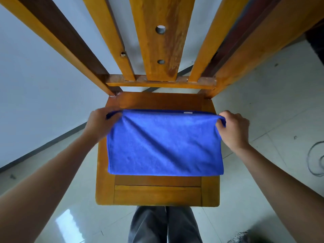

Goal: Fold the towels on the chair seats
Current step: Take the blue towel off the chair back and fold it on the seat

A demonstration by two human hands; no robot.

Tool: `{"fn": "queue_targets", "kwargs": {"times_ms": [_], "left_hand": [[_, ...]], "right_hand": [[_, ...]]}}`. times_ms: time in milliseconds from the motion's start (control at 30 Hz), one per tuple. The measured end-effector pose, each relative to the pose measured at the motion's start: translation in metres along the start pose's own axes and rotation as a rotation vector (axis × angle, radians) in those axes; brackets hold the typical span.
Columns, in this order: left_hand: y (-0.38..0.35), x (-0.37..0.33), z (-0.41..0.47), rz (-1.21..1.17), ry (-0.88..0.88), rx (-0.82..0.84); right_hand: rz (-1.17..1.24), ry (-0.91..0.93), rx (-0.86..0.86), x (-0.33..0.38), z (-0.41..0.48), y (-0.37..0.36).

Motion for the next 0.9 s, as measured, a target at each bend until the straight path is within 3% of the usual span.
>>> {"fn": "queue_targets", "kwargs": {"times_ms": [133,233,367,500,633,733,833,900], "left_hand": [[-0.018,0.015,0.013,0.196,0.041,-0.065],[-0.03,0.03,-0.013,0.279,0.088,-0.076],[-0.059,0.044,-0.074,0.513,-0.057,0.1],[-0.076,0.079,-0.122,0.575,0.058,0.256],[-0.071,0.104,-0.139,0.574,0.201,0.245],[-0.068,0.101,-0.142,0.613,0.22,0.266],[-0.071,0.088,-0.142,0.639,0.038,0.251],[-0.081,0.076,-0.146,0.702,-0.085,0.326]], "right_hand": [[-0.088,-0.233,0.31,-0.015,-0.008,-0.042],[0.009,-0.374,0.356,-0.022,-0.041,-0.052],[0.232,-0.558,0.496,-0.029,-0.106,-0.073],[0.295,-0.742,0.639,-0.035,-0.155,-0.087],[0.297,-0.765,0.598,-0.043,-0.154,-0.08],[0.577,-0.905,0.579,-0.049,-0.157,-0.082],[0.951,-1.102,0.556,-0.044,-0.166,-0.074],[1.096,-1.096,0.494,-0.034,-0.163,-0.059]]}}
Point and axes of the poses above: each hand's wrist, its own z-axis towards the middle knuckle, its own y-axis out of the back of the hand, x = y × z, the point moved 9 cm from there along z, towards the middle knuckle, and after that the axes turned 9 degrees about -z, right-handed, at the moved point
